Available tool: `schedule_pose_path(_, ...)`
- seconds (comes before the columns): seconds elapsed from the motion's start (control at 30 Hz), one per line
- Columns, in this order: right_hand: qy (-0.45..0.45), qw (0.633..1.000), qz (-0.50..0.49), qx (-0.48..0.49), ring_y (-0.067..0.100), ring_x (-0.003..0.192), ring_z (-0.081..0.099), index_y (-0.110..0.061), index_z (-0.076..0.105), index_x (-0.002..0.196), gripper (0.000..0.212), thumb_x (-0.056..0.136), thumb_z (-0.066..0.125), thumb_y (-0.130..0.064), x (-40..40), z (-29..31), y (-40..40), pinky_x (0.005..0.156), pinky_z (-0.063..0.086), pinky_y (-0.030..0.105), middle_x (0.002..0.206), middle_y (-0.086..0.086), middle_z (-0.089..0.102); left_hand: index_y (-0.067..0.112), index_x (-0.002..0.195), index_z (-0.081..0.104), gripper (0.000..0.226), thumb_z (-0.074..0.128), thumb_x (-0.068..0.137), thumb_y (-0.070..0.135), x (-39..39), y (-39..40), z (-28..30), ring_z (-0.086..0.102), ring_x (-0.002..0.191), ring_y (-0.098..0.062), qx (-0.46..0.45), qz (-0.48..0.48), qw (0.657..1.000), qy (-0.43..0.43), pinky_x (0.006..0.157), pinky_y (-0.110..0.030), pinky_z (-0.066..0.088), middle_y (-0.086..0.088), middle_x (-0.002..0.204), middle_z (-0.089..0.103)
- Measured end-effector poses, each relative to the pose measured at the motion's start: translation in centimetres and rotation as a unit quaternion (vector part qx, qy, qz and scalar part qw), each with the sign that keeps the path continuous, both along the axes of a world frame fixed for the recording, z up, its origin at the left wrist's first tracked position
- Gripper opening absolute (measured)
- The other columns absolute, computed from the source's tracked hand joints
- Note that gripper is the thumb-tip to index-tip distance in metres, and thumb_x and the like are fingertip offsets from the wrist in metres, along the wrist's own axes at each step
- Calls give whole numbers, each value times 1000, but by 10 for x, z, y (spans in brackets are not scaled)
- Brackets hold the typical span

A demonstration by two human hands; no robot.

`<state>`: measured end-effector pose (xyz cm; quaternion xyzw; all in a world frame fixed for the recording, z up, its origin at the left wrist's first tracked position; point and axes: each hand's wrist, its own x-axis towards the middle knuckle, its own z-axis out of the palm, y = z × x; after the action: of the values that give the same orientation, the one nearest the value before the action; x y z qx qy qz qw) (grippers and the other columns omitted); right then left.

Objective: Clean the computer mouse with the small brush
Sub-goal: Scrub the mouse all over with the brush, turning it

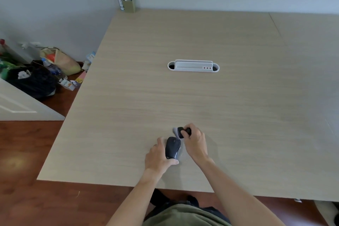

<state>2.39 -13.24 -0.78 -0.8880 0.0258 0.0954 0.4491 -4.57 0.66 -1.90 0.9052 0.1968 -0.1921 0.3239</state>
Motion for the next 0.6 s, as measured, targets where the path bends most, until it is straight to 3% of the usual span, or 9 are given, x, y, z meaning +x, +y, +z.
schedule_pose_path(0.1,-20,999,-12,32,6,60,49,-11,60,79,8,86,60,-7,-2,5,-13,54,36,16,66,-10,57,28,141,23,118,86,44,49,6,10,2,48,117,-24,2,-43,999,17,93,-41,49,1,127,41)
schedule_pose_path(0.17,-10,999,6,42,5,58,49,-10,61,75,9,82,62,-5,-10,4,-18,54,37,14,64,-10,58,29,147,17,123,86,45,41,13,16,4,44,122,-25,-6,-81,997,14,96,-42,49,-1,132,33)
schedule_pose_path(0.37,99,991,80,35,7,59,50,-15,65,75,9,79,66,-7,-32,-9,-23,57,41,20,71,-3,63,35,151,19,126,89,48,16,35,15,5,50,115,-24,2,-249,968,28,90,-38,55,1,131,24)
schedule_pose_path(0.6,57,997,-59,3,14,63,55,-13,60,78,7,83,61,-8,-38,-10,-32,56,44,32,68,-3,62,29,148,28,117,90,52,5,43,11,3,53,114,-28,48,-278,957,69,89,-42,55,-3,132,26)
